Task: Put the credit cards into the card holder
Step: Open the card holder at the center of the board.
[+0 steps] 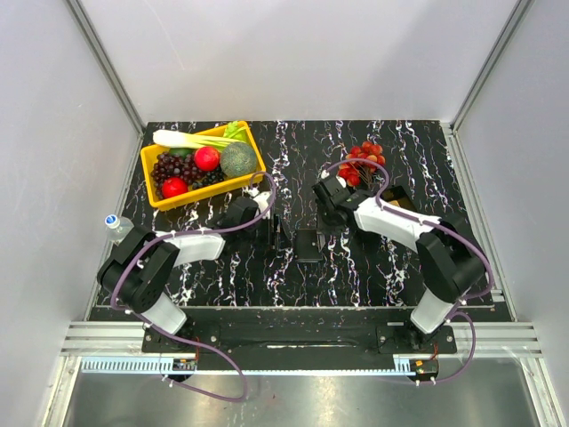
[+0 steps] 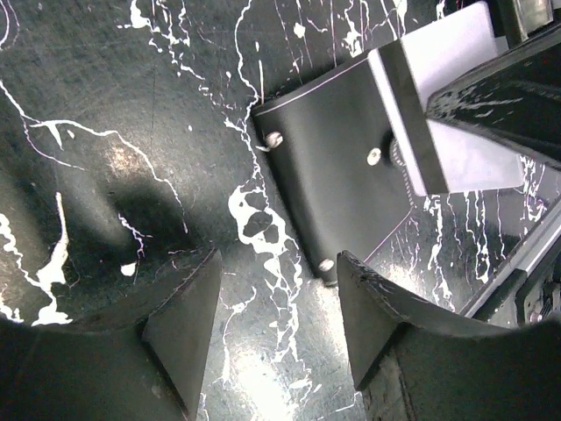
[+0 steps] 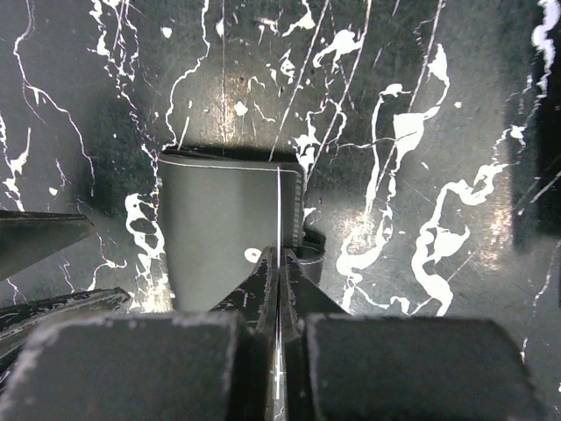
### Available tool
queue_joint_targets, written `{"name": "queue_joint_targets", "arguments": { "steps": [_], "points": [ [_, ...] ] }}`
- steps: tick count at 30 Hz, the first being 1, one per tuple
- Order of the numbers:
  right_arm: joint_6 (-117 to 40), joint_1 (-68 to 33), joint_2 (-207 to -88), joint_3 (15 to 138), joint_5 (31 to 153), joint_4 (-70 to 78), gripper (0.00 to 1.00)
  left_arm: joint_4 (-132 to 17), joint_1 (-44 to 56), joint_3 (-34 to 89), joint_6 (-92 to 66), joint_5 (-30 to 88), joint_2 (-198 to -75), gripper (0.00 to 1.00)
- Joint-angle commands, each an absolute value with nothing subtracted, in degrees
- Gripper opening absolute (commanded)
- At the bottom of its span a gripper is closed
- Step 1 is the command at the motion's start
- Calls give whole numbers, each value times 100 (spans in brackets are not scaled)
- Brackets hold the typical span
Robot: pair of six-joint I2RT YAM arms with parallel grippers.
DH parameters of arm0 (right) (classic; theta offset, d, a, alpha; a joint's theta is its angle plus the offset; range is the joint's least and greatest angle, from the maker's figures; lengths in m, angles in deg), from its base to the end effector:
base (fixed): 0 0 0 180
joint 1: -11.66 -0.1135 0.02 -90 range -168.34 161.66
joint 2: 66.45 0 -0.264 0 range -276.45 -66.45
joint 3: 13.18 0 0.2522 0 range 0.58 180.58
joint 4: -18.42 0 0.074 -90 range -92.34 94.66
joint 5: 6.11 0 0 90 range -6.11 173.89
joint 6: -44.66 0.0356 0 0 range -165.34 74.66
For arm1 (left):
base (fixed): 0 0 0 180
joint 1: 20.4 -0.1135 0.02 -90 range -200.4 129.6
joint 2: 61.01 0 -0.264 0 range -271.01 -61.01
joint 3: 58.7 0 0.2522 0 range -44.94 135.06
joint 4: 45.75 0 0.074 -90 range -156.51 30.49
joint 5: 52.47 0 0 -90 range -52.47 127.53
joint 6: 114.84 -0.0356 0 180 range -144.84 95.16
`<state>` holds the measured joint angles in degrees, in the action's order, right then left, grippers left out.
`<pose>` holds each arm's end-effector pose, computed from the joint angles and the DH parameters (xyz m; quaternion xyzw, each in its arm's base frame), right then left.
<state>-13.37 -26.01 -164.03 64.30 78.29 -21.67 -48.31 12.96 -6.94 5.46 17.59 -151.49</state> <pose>0.2760 0.2087 0.1936 -0.0354 0.9646 0.1079 0.2379 0.2437 -0.1750 0.1488 0.0953 0.8950 -0.3483 0.2620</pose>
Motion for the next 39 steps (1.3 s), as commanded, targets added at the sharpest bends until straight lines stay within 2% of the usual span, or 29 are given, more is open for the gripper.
{"name": "queue_joint_targets", "arguments": {
  "steps": [1,6,15,23,39],
  "points": [
    [-1510,-2499,-15831,6579,7589,-2224,0,-4782,1326,-503,442,1679,-15180,59],
    [-1528,-2508,-15715,6921,7984,-2223,0,-4791,1326,-451,451,1661,-15198,59],
    [-1388,-2842,-16409,7142,8074,-2144,0,-4870,1326,-380,478,1705,-15198,59],
    [-1502,-2789,-16437,6940,7370,-2294,0,-4888,1335,-380,478,1697,-15127,59],
    [-1537,-2271,-16058,6219,7580,-2188,0,-4888,1361,-336,478,1688,-15189,58]
  ]
}}
